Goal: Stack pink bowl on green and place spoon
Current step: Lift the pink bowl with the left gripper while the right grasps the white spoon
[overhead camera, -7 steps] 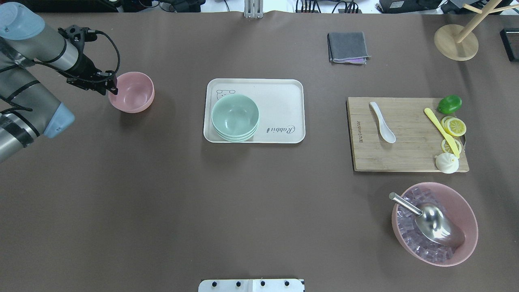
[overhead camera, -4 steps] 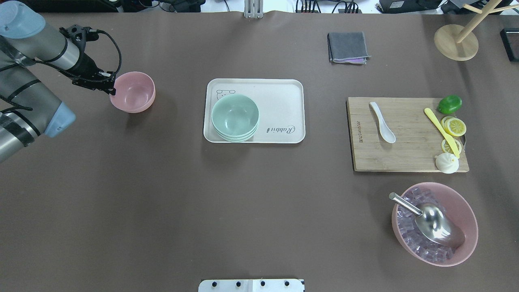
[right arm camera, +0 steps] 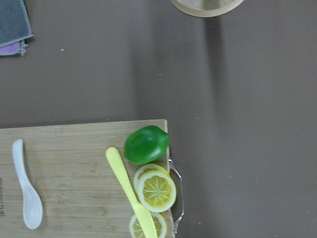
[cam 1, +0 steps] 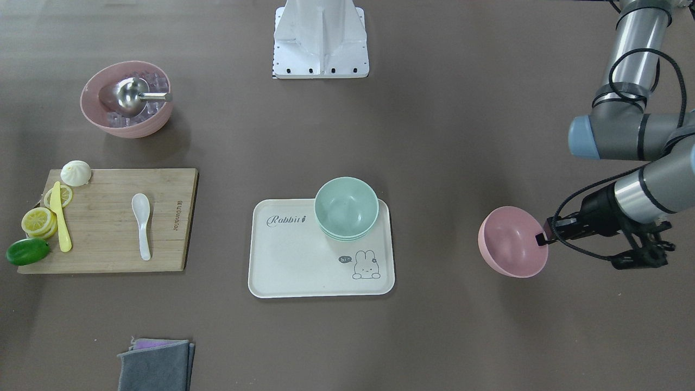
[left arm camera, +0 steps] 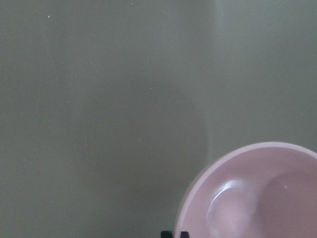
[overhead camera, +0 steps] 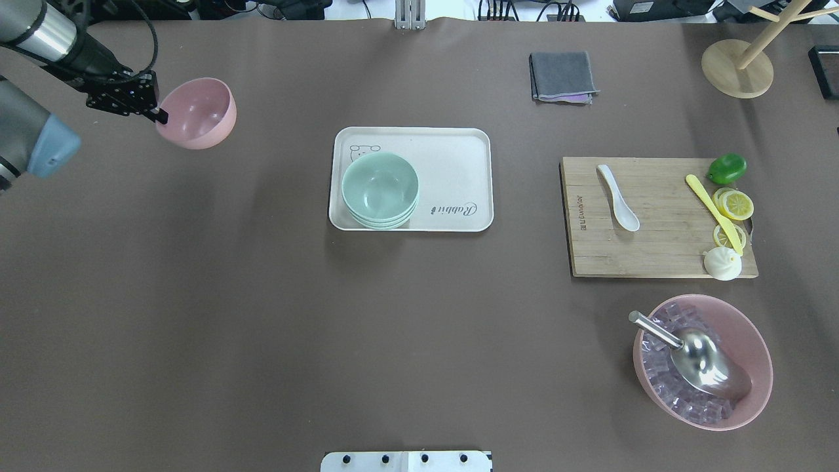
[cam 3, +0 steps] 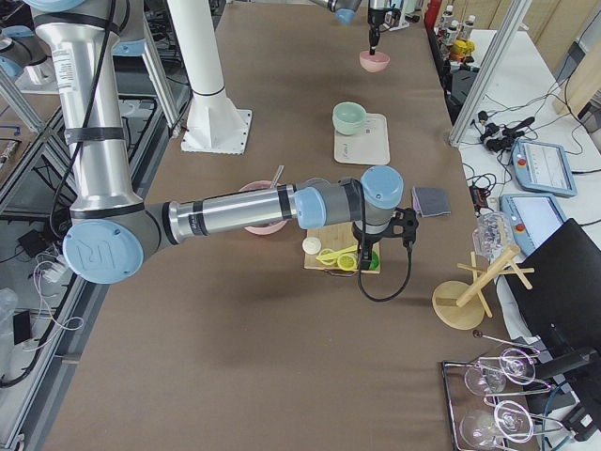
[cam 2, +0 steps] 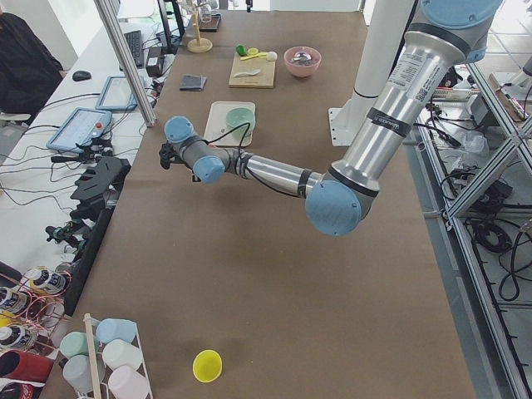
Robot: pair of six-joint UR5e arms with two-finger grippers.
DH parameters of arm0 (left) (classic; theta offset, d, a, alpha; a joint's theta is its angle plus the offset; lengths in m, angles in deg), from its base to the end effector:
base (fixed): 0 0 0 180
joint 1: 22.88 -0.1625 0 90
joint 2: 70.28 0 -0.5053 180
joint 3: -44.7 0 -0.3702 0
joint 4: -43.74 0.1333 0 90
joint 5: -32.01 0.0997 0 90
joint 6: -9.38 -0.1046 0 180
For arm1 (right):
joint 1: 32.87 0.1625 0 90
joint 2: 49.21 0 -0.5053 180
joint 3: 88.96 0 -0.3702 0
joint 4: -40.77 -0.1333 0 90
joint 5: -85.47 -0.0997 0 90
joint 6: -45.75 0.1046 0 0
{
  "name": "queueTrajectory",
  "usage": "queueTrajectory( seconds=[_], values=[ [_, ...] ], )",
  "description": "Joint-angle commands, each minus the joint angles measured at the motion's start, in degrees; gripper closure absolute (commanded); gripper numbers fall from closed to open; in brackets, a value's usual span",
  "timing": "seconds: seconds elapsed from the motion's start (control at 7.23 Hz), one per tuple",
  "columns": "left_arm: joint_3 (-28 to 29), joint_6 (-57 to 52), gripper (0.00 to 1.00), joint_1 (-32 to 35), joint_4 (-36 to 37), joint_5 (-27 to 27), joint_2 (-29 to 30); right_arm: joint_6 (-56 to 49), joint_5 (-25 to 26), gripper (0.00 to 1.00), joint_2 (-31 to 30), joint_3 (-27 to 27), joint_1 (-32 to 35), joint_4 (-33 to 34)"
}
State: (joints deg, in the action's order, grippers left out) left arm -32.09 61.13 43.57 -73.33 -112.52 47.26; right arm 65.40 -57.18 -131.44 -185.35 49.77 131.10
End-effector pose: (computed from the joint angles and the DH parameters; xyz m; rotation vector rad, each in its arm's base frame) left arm 0.2385 -0.6676 0.4985 -0.0274 1.1206 -0.0960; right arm -0.0193 -0.5412 0.6104 0.0044 -0.9412 0.0875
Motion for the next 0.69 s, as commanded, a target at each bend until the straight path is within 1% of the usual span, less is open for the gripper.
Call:
queueTrajectory(
  seconds=[0.0, 0.14, 0.42, 0.55],
  values=[
    [-5.97, 0.37, 1.00, 2.02, 7.97, -2.25, 0.50, 10.02, 3.65, 0.00, 8.88, 0.06, -8.85, -0.06],
    [-6.87, 0.46, 1.00, 2.36, 10.35, -2.25, 1.72, 13.98, 9.52, 0.00, 12.76, 0.41, -14.21, -0.06],
    [-7.14, 0.55, 1.00, 2.46, 11.17, -2.16, 2.78, 15.16, 15.27, 0.00, 18.57, 3.82, -21.70, -0.23],
    [-7.05, 0.55, 1.00, 2.37, 11.17, -2.16, 2.96, 15.16, 17.38, 0.00, 18.69, 5.67, -23.91, -2.67]
  ],
)
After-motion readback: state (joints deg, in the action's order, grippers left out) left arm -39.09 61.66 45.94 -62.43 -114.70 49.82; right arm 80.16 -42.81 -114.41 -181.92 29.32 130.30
